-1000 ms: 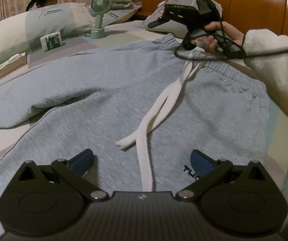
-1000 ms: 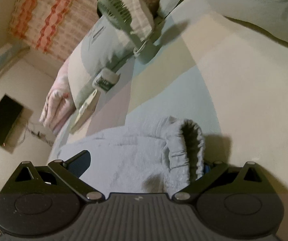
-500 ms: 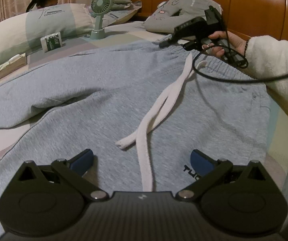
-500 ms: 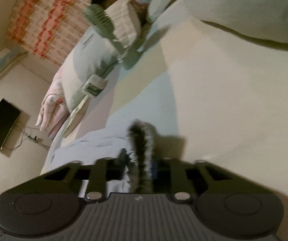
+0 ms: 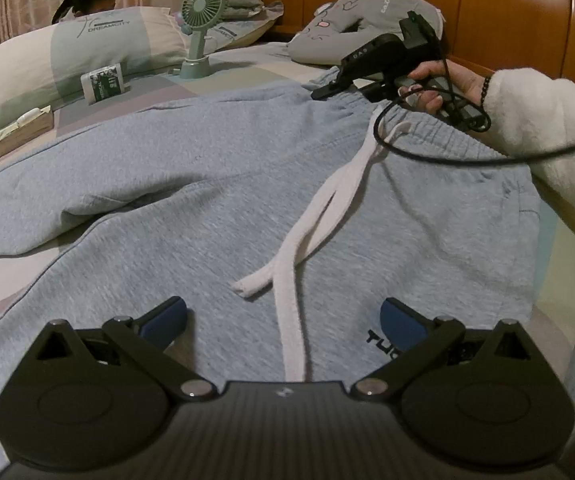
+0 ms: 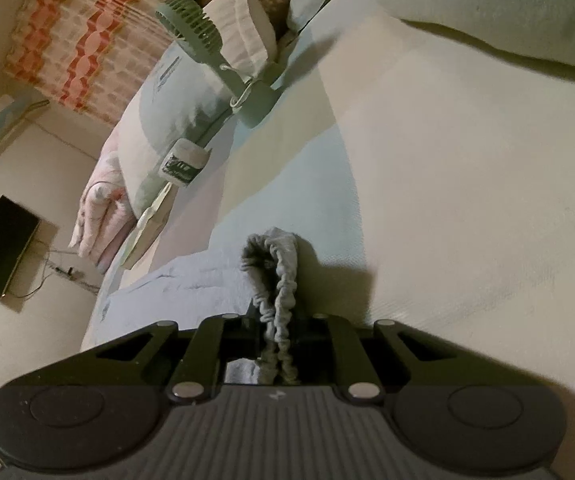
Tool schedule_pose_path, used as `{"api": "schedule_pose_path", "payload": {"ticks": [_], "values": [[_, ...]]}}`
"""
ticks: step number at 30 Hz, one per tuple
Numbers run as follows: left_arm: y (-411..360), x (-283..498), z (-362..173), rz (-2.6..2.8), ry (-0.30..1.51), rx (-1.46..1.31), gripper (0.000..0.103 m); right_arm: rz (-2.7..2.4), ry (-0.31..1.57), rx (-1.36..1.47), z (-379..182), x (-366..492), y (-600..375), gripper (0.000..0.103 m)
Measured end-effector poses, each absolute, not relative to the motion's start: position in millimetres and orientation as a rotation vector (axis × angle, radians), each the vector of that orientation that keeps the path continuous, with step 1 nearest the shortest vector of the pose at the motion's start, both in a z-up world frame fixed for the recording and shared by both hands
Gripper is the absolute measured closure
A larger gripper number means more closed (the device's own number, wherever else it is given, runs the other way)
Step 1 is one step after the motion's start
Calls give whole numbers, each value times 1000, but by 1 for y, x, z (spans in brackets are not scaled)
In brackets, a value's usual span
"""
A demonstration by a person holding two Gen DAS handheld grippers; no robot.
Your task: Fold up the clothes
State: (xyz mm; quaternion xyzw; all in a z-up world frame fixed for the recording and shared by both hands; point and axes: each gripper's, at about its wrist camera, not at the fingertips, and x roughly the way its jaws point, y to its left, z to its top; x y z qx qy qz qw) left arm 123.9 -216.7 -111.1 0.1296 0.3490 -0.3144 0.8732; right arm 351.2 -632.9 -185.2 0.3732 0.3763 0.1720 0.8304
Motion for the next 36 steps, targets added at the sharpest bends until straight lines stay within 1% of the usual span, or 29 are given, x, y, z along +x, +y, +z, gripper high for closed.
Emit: {"api": "schedule_pose_path", "payload": {"ticks": [1, 8, 14, 20, 25, 31, 36], "values": [[-216, 124, -111, -655, 729, 272, 1, 357, 793, 766, -182, 349, -630, 87], [-213, 125, -106, -643, 721, 278, 1, 349, 726, 645, -141, 333, -614, 87], [-204, 127, -92, -623, 686, 301, 1, 358, 723, 472, -102, 314, -583, 87], [-194, 145, -78, -568, 647, 365, 1, 383, 707, 343, -74, 288, -550, 87], [-194, 181, -65, -526, 549, 492, 1, 397, 692, 200, -59, 266, -520, 87], [-215, 240, -62, -491, 449, 651, 1, 420, 674, 109, -58, 248, -502, 87], [-236, 287, -77, -456, 364, 770, 1, 439, 660, 21, -61, 235, -490, 87]]}}
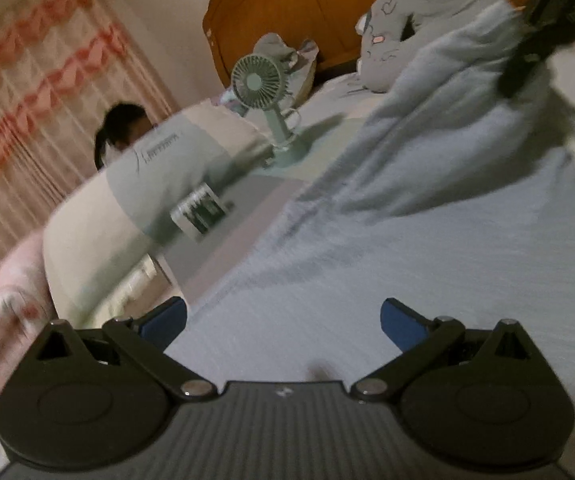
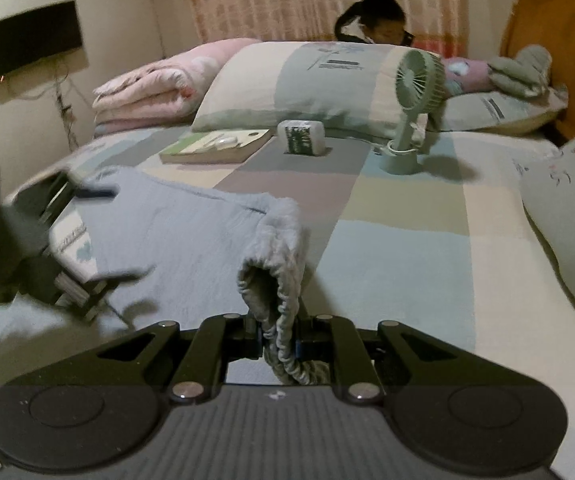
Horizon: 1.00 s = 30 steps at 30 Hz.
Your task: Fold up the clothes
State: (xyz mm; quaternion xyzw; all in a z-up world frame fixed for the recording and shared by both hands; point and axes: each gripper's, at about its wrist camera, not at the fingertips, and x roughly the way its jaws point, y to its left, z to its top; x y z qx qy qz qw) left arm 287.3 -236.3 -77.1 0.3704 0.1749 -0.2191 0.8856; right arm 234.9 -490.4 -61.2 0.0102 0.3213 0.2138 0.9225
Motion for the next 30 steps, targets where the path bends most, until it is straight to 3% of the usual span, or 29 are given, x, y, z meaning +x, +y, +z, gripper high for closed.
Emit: {"api": "schedule_pose_path", "payload": {"ticks": [10, 30], "values": [[-256, 325, -122, -419, 298, 981, 1, 546, 619, -147, -56, 202, -466, 86], [-252, 318, -132, -441, 192, 1040, 1, 632, 656, -489, -86, 155, -435, 86]]}}
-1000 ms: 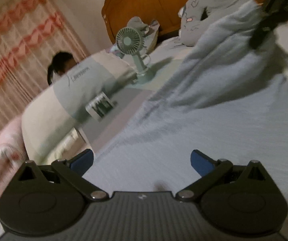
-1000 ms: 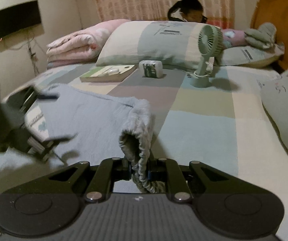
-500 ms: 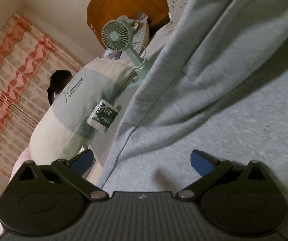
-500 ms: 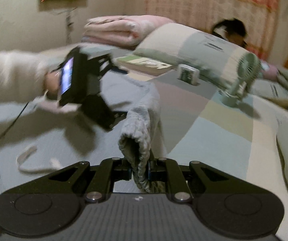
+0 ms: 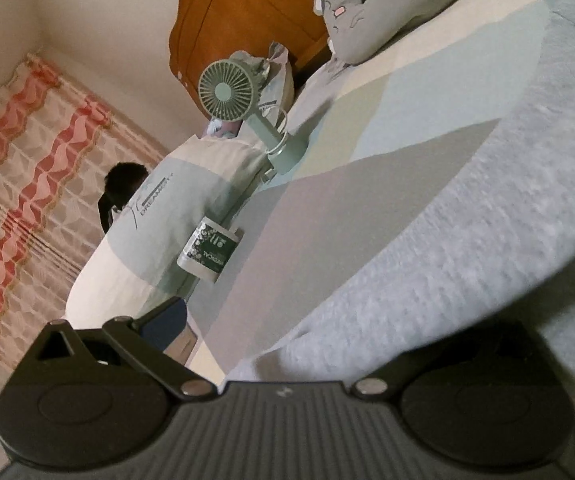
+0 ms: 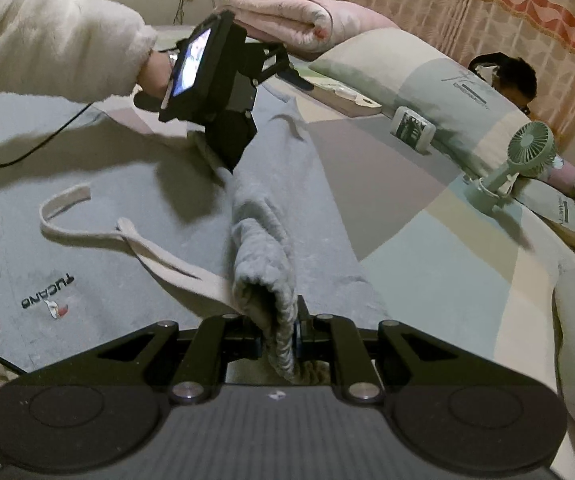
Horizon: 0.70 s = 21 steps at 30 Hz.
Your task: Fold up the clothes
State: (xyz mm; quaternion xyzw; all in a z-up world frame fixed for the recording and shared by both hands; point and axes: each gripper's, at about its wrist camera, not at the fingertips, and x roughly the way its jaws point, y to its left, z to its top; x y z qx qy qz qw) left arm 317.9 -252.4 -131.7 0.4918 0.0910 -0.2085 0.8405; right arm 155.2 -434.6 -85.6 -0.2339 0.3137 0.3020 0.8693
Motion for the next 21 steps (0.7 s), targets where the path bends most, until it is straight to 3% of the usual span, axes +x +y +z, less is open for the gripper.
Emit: {"api": "schedule_pose_path", "payload": {"ticks": [4, 12, 16, 21], "values": [[-253, 314, -132, -489, 169, 1140, 8, 629, 661, -487, -88, 157, -436, 86], [-246, 298, -149, -584, -27, 1543, 11, 628, 661, -472, -91, 157, -437, 85], [-234, 295, -159, -626, -93, 1703, 18, 629, 661, -466, -91, 155, -439, 85], [-225, 301, -166, -696, -72, 1713, 37, 633, 665, -453, -93, 158, -439, 85]]}}
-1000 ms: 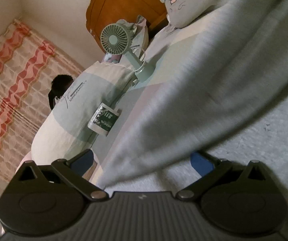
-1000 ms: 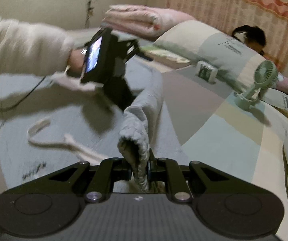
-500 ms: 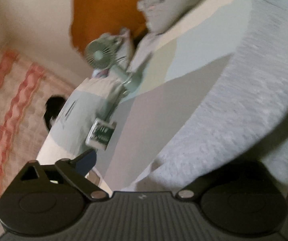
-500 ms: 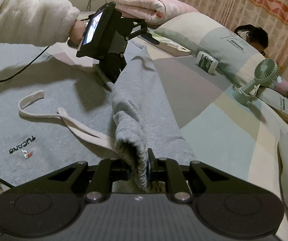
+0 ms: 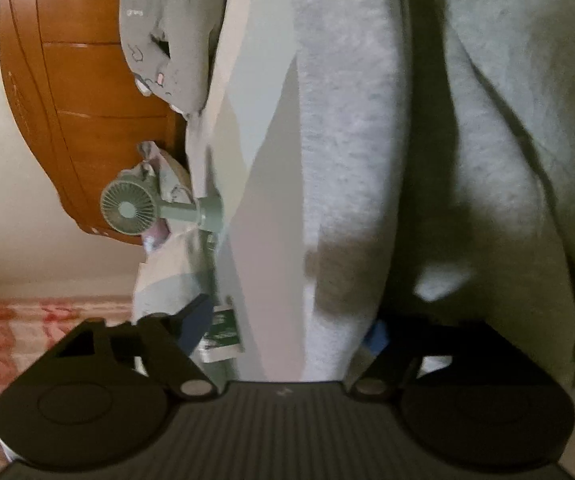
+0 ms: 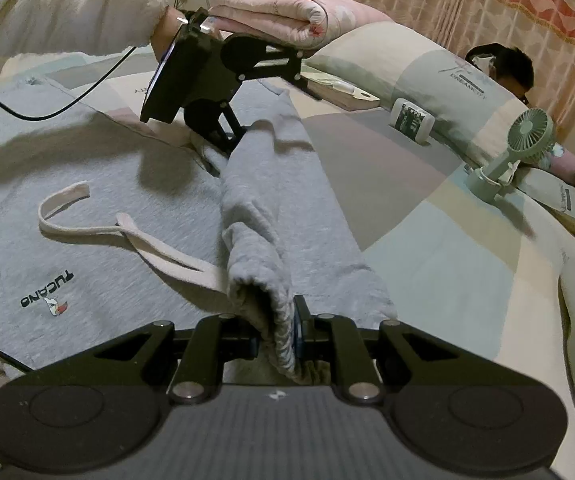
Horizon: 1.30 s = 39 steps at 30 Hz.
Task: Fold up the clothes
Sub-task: 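Close the left gripper on the folded grey fabric while the right gripper holds the waistband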
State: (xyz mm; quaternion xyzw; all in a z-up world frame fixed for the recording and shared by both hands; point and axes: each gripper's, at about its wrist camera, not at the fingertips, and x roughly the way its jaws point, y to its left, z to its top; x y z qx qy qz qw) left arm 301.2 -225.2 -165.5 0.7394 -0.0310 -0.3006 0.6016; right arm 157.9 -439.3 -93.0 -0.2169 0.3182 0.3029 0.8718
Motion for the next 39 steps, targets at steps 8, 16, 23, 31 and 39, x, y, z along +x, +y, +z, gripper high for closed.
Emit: {"api": "schedule_pose_path", "payload": {"ticks": [8, 16, 23, 31, 39], "values": [[-219, 296, -183, -716, -43, 1668, 103, 628, 683, -440, -97, 158, -439, 84], [-227, 290, -178, -672, -14, 1685, 101, 584, 679, -438, -93, 158, -439, 85], [-230, 271, -139, -625, 9, 1657, 101, 529, 643, -389, -78, 157, -453, 84], [-222, 209, -85, -600, 86, 1641, 101, 526, 574, -225, -55, 152, -489, 82], [-221, 144, -72, -696, 190, 1592, 101, 582, 542, -94, -53, 152, -524, 82]]}}
